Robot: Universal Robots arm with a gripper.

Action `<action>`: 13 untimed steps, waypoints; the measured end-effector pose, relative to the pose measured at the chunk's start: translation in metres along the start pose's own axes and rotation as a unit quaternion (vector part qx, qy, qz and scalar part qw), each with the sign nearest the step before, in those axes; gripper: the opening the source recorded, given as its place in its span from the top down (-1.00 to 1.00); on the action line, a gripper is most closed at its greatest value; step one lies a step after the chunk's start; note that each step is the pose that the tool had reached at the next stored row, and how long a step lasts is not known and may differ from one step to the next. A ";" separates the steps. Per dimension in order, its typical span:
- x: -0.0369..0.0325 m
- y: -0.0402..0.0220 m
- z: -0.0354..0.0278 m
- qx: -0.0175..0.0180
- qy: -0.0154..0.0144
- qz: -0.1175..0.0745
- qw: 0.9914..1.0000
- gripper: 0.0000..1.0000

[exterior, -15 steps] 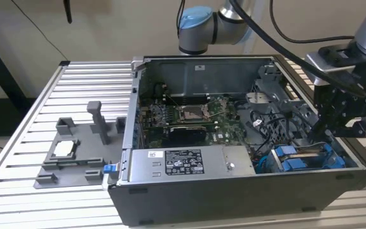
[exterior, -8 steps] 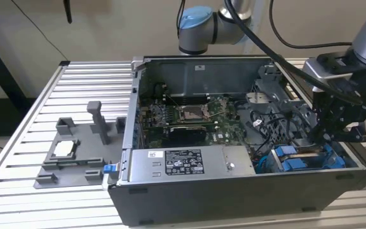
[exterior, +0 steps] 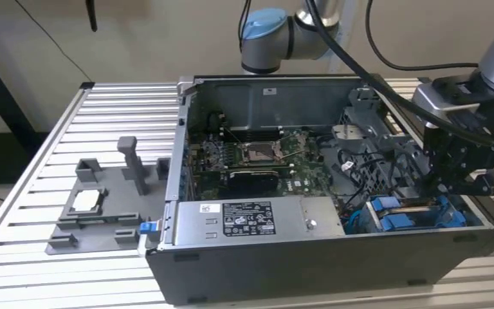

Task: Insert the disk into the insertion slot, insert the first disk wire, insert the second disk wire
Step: 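Insert the first disk wire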

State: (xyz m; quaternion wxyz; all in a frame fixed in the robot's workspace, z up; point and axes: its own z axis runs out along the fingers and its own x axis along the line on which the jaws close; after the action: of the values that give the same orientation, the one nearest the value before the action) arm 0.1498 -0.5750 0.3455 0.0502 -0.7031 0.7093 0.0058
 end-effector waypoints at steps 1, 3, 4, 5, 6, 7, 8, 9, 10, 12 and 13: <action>0.0001 0.0001 0.0005 -0.001 0.001 0.000 1.000 0.62; 0.0003 0.0002 0.0020 -0.002 0.003 0.001 1.000 0.62; 0.0003 0.0002 0.0028 -0.003 0.004 0.001 1.000 0.62; 0.0003 0.0002 0.0036 -0.003 0.004 0.001 1.000 0.62; 0.0003 0.0002 0.0041 -0.003 0.004 0.001 1.000 0.62; 0.0003 0.0000 0.0044 -0.003 0.004 0.001 1.000 0.62; 0.0004 -0.0001 0.0049 -0.003 0.004 0.001 1.000 0.62; 0.0004 -0.0002 0.0052 -0.003 0.004 0.001 1.000 0.62; 0.0004 -0.0003 0.0055 -0.003 0.004 0.001 1.000 0.62; 0.0003 -0.0005 0.0062 -0.003 0.004 0.001 1.000 0.62; 0.0002 -0.0005 0.0066 -0.003 0.004 0.001 1.000 0.62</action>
State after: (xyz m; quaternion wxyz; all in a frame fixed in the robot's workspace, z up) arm 0.1507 -0.5747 0.3389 0.0451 -0.7024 0.7103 0.0052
